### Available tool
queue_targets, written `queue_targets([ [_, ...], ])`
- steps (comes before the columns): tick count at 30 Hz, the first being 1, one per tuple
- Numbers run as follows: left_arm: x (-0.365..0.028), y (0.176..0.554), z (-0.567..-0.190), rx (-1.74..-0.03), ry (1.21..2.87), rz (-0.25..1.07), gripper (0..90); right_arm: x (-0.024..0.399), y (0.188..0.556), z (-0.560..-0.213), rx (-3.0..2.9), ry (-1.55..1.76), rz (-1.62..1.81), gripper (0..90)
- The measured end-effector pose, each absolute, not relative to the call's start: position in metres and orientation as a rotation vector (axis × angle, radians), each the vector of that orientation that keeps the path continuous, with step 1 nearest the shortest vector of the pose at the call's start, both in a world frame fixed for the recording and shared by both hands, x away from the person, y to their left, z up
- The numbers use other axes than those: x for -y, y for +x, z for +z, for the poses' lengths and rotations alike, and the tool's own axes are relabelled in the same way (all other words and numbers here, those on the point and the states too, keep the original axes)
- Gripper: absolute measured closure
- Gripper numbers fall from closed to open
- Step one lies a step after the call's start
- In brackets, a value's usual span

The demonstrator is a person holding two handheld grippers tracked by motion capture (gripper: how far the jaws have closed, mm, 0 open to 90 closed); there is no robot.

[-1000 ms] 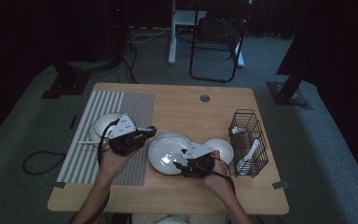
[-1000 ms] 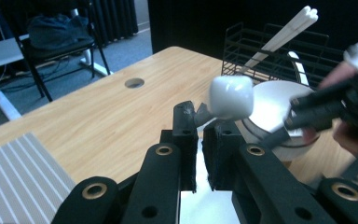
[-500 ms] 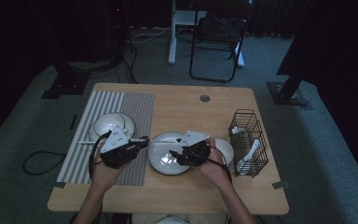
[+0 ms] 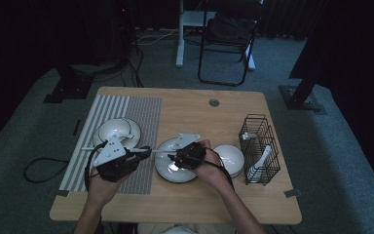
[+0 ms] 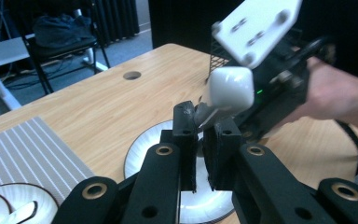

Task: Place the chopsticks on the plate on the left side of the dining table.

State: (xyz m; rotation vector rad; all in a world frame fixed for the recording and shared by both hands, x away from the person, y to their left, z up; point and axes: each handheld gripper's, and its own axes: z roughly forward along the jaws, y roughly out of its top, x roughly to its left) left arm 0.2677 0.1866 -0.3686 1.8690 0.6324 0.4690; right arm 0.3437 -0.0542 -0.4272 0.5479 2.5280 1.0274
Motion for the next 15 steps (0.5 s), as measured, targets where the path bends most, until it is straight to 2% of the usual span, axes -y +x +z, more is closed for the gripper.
queue_targets([
  [2,-0.187,0.267,-0.367,-0.627,1.867,0.459,84.7,0.052,0.346,-0.429,-2.533,0.549,1.019,64.5],
  [4,-0.187,0.267,-0.366,-0.628,1.867,0.463,84.6,0.051,0.347,-0.430,-2.530,0.543,1.016,71.9],
  [6,-0.189,0.269,-0.366,-0.635,1.855,0.470,84.1,0.051,0.346,-0.430,-2.528,0.530,1.018,74.2],
  [8,-0.190,0.270,-0.366,-0.662,1.845,0.503,79.9,0.051,0.342,-0.431,-2.531,0.485,1.011,77.8],
  [12,-0.193,0.273,-0.366,-0.702,1.813,0.517,77.5,0.051,0.338,-0.431,-2.530,0.457,1.017,79.9],
  [13,-0.194,0.272,-0.366,-0.721,1.809,0.565,77.1,0.052,0.334,-0.432,-2.529,0.416,1.036,82.4],
  [15,-0.193,0.271,-0.366,-0.718,1.806,0.571,77.1,0.052,0.332,-0.432,-2.539,0.405,1.036,84.7],
])
